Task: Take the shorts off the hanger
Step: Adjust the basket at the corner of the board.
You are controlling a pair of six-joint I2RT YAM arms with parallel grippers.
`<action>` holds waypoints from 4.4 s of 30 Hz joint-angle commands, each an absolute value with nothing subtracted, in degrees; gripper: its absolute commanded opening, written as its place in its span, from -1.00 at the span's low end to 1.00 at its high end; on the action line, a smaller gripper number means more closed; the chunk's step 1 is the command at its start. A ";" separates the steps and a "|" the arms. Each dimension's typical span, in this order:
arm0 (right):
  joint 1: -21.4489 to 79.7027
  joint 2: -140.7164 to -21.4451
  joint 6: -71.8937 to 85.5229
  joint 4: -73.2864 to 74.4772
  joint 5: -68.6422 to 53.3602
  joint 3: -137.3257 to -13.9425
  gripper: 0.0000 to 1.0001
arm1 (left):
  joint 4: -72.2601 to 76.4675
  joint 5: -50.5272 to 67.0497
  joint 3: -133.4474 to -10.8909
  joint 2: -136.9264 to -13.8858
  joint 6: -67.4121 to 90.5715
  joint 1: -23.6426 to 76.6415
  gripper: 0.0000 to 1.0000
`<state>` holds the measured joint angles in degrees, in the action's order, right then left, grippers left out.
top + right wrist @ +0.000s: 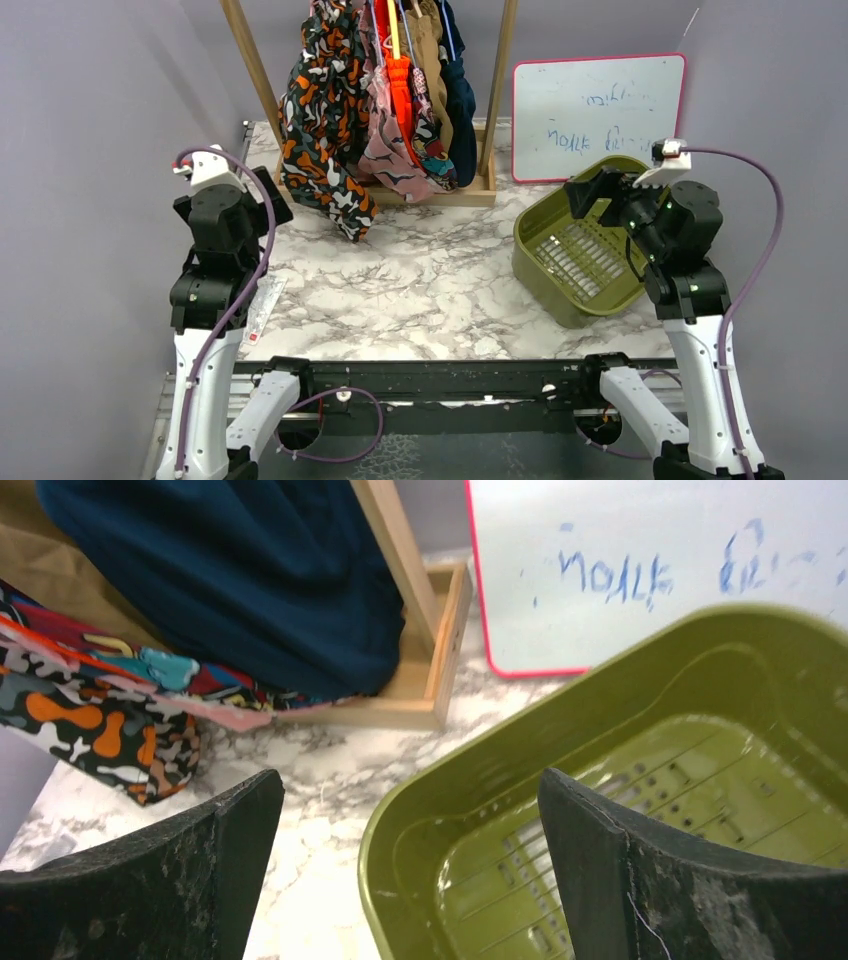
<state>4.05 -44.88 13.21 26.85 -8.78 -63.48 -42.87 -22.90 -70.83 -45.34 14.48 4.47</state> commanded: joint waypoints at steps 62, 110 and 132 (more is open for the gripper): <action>14.68 -68.02 -23.04 18.99 0.38 -47.33 -0.80 | -16.91 -19.10 -29.00 -25.59 17.15 17.84 0.98; 11.16 -61.72 -21.91 21.74 -14.40 -53.41 0.49 | -18.97 -18.81 -29.63 -26.77 16.70 17.84 0.98; 37.79 -61.26 26.89 37.68 7.47 -46.79 0.66 | -19.04 -19.41 -29.86 -28.67 17.09 17.82 0.98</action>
<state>37.63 -60.55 18.90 28.73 -13.02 -48.95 -19.40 -18.48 -29.28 -28.40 17.08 17.65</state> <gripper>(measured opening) 0.798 0.987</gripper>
